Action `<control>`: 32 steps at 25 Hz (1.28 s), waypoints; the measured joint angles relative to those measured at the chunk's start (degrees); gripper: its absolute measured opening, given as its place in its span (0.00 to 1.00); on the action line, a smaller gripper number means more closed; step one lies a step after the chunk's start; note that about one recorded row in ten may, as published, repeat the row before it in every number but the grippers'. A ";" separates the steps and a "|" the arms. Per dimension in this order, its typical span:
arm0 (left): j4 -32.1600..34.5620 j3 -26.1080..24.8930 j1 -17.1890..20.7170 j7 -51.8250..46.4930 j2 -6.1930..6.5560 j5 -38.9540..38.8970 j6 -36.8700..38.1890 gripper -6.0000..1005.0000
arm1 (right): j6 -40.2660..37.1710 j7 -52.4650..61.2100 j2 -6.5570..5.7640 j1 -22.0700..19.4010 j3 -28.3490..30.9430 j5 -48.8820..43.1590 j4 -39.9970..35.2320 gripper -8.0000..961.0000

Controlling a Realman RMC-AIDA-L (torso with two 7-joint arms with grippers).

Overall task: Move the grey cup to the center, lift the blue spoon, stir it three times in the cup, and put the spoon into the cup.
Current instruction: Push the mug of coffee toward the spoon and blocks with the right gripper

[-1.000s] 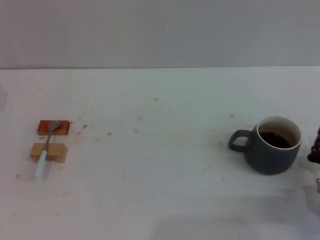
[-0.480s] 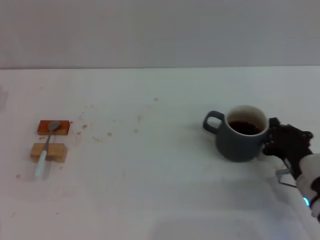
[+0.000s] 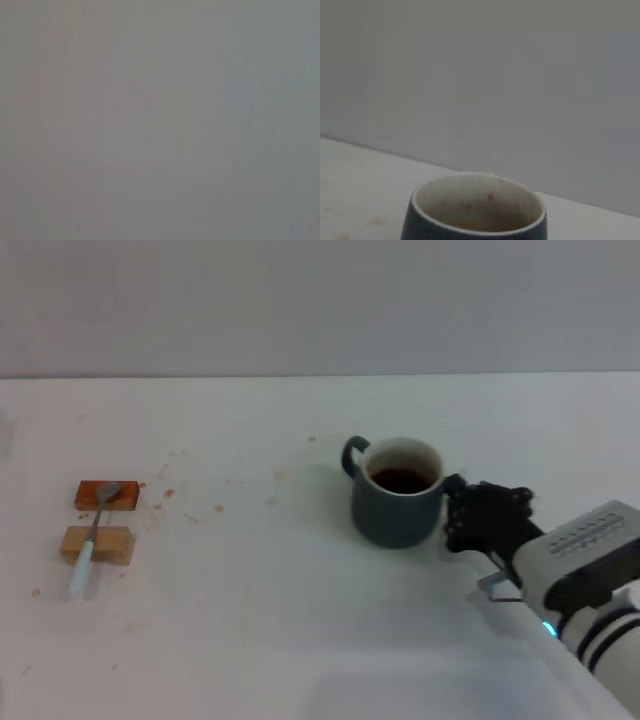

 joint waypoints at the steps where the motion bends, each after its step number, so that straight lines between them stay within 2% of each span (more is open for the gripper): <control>1: 0.00 0.00 -0.07 0.00 -0.01 -0.17 0.03 0.85 | 1.48 0.01 0.00 0.74 0.13 -1.99 0.64 0.04; 17: 0.00 0.03 -0.37 0.00 -0.10 -2.11 0.19 0.85 | 6.78 0.01 -0.20 3.78 1.43 -9.89 3.72 0.03; 22: 0.00 0.02 -0.33 0.00 -0.10 -2.26 0.20 0.85 | 6.97 -0.16 -0.25 2.81 7.28 -10.04 2.56 0.03; 24: 0.00 0.03 -0.29 0.00 -0.10 -2.29 0.22 0.85 | 7.07 -0.21 -0.49 2.68 8.84 -10.10 2.27 0.03; 26: 0.00 0.05 -0.27 0.00 -0.10 -2.29 0.26 0.85 | 7.28 -0.24 -1.48 2.66 9.83 -10.33 2.81 0.03; 32: 0.00 0.09 -0.25 0.00 -0.10 -2.29 0.49 0.85 | 7.93 -0.49 -2.55 3.08 9.89 -10.80 3.93 0.03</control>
